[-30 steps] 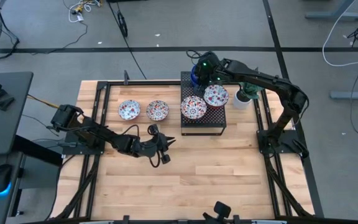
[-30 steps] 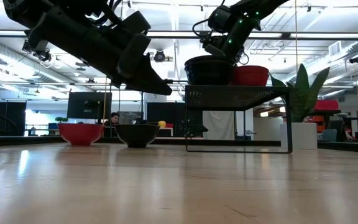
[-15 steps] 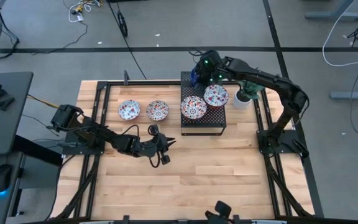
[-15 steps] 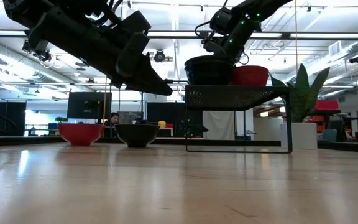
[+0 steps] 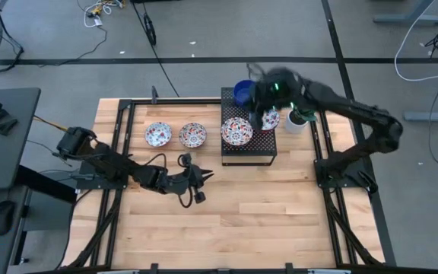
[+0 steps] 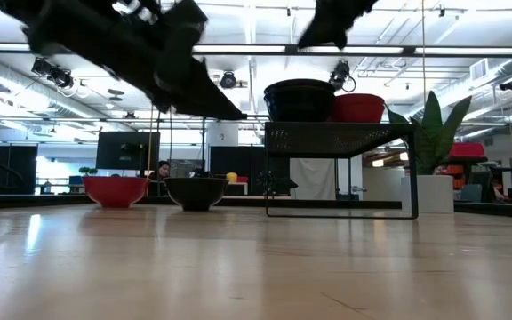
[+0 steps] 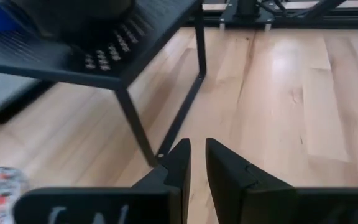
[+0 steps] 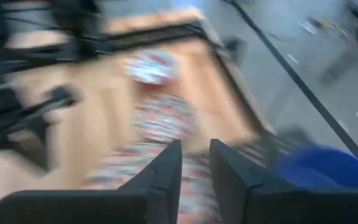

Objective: Pick & Place Mini bowls
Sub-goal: Stack the black bowl on the black bowls on the shelf

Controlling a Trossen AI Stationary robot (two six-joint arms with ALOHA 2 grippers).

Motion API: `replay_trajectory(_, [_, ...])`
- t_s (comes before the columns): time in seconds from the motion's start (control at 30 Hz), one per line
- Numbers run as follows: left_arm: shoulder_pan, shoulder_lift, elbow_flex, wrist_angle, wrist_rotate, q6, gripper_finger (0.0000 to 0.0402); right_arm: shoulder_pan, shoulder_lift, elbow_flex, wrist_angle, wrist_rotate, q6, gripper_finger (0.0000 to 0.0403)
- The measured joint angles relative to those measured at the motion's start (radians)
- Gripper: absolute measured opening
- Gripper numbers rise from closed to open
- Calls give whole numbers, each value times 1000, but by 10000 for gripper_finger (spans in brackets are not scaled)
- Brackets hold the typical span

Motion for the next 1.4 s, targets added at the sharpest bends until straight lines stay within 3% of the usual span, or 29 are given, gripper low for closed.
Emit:
replay_trajectory(0.17, [-77, -145, 0, -213, -177, -4, 49, 239, -119, -231, 179, 7, 17, 52])
replay_trajectory(0.4, [-190, -359, 0, -432, -462, -5, 26, 553, -188, -638, 630, 8, 174, 24])
replay_trajectory(0.53, [-180, -464, 0, -515, -501, -4, 10, 703, -159, -826, 959, 44, 246, 14])
replay_trajectory(0.63, [-105, -527, 0, -587, -397, -28, 6, 786, -123, -931, 1188, 159, 285, 7])
replay_trajectory(0.77, [58, -558, 1, -713, -142, -56, 23, 842, -62, -1022, 1397, 335, 304, 4])
replay_trajectory(0.87, [194, -541, 1, -788, 46, -5, 58, 850, -25, -1039, 1481, 406, 302, 6])
replay_trajectory(1.07, [432, -428, 2, -751, 394, 153, 163, 832, 19, -1039, 1540, 455, 290, 14])
replay_trajectory(1.2, [501, -304, 0, -719, 455, 288, 213, 824, 29, -1037, 1566, 455, 277, 14])
replay_trajectory(1.4, [514, -141, 0, -589, 459, 423, 216, 822, 29, -1037, 1588, 454, 274, 15])
